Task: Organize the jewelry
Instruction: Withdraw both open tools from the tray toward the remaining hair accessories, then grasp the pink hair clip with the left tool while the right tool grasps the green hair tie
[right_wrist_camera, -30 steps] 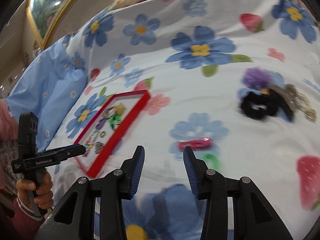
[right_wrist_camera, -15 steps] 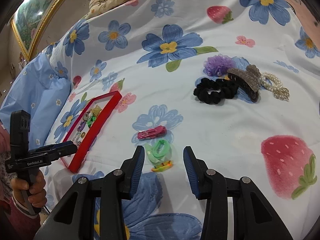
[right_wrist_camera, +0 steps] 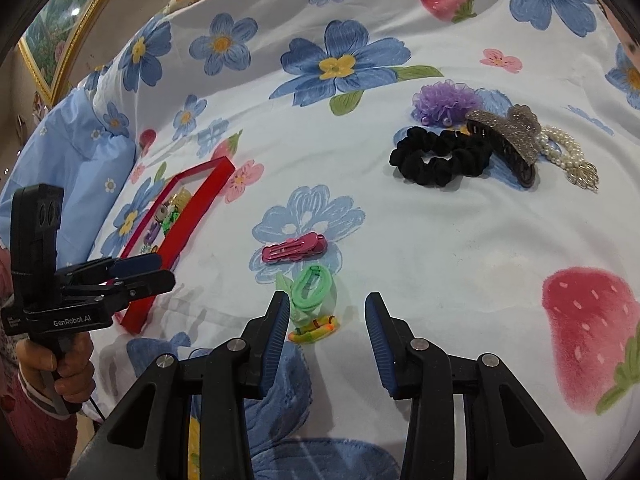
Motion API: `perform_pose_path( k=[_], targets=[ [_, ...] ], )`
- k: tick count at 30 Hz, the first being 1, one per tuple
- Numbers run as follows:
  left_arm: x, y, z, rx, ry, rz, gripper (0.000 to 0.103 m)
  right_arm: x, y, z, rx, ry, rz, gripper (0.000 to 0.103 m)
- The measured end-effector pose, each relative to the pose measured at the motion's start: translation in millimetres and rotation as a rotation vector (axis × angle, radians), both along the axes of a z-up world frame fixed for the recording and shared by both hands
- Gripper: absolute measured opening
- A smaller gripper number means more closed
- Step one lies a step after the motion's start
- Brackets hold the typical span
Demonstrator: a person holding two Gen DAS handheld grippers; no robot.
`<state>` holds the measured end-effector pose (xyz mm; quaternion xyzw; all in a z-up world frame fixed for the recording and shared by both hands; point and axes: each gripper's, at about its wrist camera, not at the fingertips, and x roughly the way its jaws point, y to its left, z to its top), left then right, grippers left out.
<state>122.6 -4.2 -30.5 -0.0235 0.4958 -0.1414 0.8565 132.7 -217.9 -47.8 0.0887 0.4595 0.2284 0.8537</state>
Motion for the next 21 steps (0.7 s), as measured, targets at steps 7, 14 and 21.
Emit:
perform_pose_path(
  k=[7,14,21],
  targets=[
    [19.3,-26.3,-8.6,0.021,0.008,-0.082,0.059,24.3,13.6,-16.1,-0.032,0.053,0.033,0.028],
    [39.8,-47.8,-18.5,0.049,0.015,-0.143,0.059,29.2,13.7,-27.9,0.002,0.075,0.043,0.006],
    [61.6,-73.5,-33.6,0.069,0.016,-0.195,0.058,21.5,-22.1,-4.5,0.039,-0.001,-0.071,0.006]
  ],
)
